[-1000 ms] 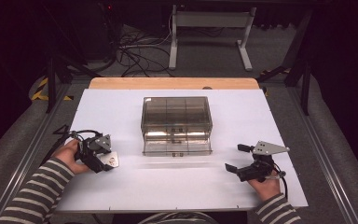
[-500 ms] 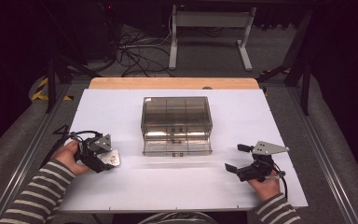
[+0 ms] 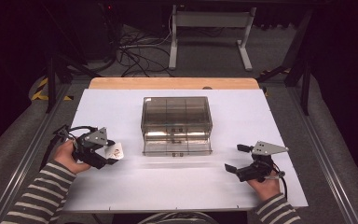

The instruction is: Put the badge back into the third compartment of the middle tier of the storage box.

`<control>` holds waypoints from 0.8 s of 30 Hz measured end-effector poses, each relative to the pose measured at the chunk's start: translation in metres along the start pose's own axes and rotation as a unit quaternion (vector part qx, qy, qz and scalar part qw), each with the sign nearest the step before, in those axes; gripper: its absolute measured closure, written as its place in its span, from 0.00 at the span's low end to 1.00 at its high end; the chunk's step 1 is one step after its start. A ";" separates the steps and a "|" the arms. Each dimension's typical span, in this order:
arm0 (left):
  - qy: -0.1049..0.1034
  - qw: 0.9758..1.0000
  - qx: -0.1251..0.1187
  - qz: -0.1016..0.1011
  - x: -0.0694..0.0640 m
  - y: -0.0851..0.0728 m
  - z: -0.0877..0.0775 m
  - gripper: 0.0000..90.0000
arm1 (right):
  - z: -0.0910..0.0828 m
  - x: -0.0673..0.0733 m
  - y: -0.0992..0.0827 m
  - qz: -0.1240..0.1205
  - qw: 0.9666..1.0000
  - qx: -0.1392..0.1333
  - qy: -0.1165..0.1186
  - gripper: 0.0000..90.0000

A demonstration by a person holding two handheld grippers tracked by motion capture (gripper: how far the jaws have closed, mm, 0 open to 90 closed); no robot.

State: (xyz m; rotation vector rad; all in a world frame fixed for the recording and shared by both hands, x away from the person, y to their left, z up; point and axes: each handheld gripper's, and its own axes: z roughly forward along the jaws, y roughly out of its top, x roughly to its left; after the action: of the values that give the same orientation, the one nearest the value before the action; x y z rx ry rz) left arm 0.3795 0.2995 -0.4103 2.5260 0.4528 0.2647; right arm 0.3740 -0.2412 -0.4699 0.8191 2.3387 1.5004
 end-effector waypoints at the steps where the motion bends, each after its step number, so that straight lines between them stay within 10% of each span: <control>1: 0.001 1.000 -0.003 0.001 0.000 0.001 -0.001 0.37 | 0.000 0.000 0.000 0.000 1.000 0.000 0.000 0.02; 24: -0.007 0.997 -0.070 0.013 -0.007 0.031 -0.011 0.37 | 0.002 0.002 0.000 -0.006 1.000 0.007 0.003 0.02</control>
State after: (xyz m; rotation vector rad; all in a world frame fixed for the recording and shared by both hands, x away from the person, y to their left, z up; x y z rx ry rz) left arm 0.3782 0.2777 -0.3848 2.3971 0.3816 0.2789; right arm 0.3732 -0.2390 -0.4705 0.8050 2.3560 1.4855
